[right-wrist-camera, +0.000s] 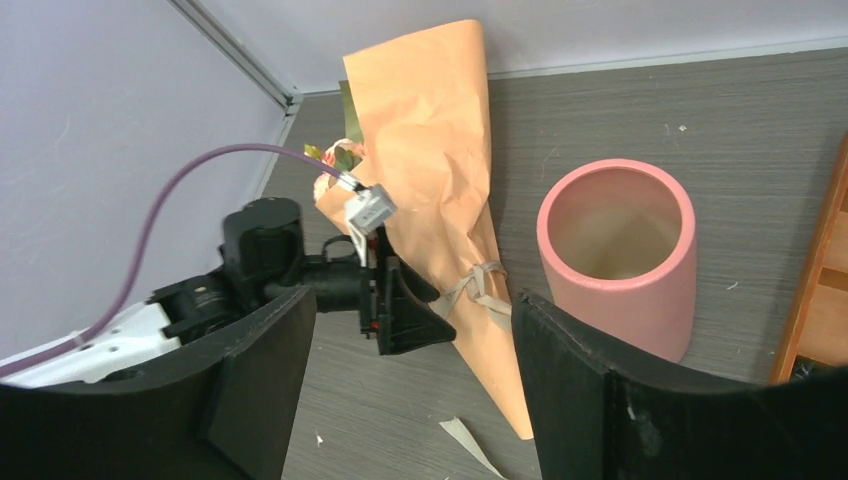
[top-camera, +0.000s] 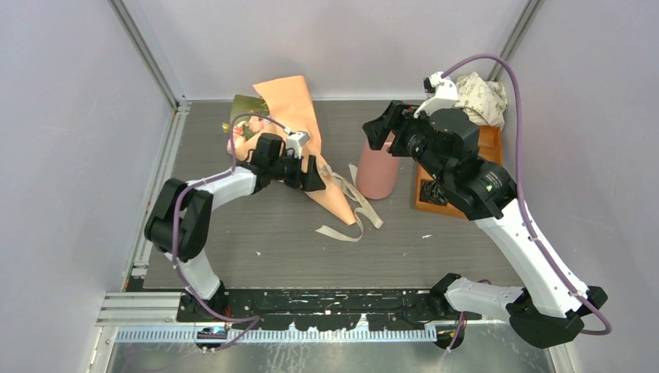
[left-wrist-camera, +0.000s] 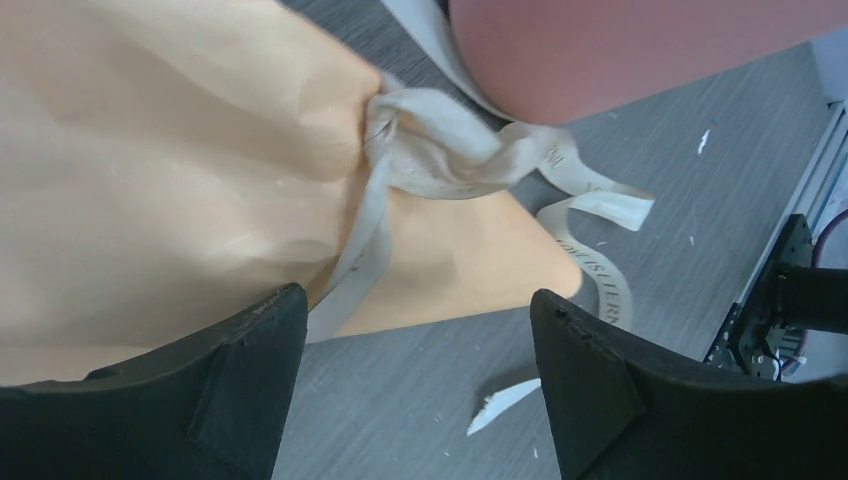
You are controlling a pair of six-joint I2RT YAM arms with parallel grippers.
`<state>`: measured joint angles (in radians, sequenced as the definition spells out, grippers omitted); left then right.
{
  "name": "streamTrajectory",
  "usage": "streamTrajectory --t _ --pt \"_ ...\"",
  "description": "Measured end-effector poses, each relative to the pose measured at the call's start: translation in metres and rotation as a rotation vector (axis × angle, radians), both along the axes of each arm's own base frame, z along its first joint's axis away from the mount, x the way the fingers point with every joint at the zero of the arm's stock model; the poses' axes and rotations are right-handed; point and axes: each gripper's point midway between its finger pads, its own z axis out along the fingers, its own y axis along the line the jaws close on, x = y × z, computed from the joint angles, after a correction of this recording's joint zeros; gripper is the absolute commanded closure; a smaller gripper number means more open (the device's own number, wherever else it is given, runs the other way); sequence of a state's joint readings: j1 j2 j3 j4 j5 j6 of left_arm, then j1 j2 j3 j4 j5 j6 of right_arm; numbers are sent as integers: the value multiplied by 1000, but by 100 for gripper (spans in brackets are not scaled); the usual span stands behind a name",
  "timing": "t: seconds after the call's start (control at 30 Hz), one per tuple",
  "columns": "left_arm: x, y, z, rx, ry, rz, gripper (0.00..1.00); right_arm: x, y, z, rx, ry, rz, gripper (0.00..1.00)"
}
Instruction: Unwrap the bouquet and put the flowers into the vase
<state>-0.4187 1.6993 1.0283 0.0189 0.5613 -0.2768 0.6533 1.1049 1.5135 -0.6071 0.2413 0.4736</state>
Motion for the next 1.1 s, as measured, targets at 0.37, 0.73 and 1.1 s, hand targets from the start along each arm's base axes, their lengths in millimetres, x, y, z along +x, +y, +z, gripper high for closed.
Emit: streamTrajectory --t 0.37,0.73,1.1 --pt "20 -16 -21 -19 22 -35 25 -1 0 -4 4 5 1 24" --pt "19 -27 -33 -61 47 -50 60 6 14 -18 2 48 32 25" --pt "-9 -23 -56 -63 153 -12 96 11 23 -30 -4 76 52 31"
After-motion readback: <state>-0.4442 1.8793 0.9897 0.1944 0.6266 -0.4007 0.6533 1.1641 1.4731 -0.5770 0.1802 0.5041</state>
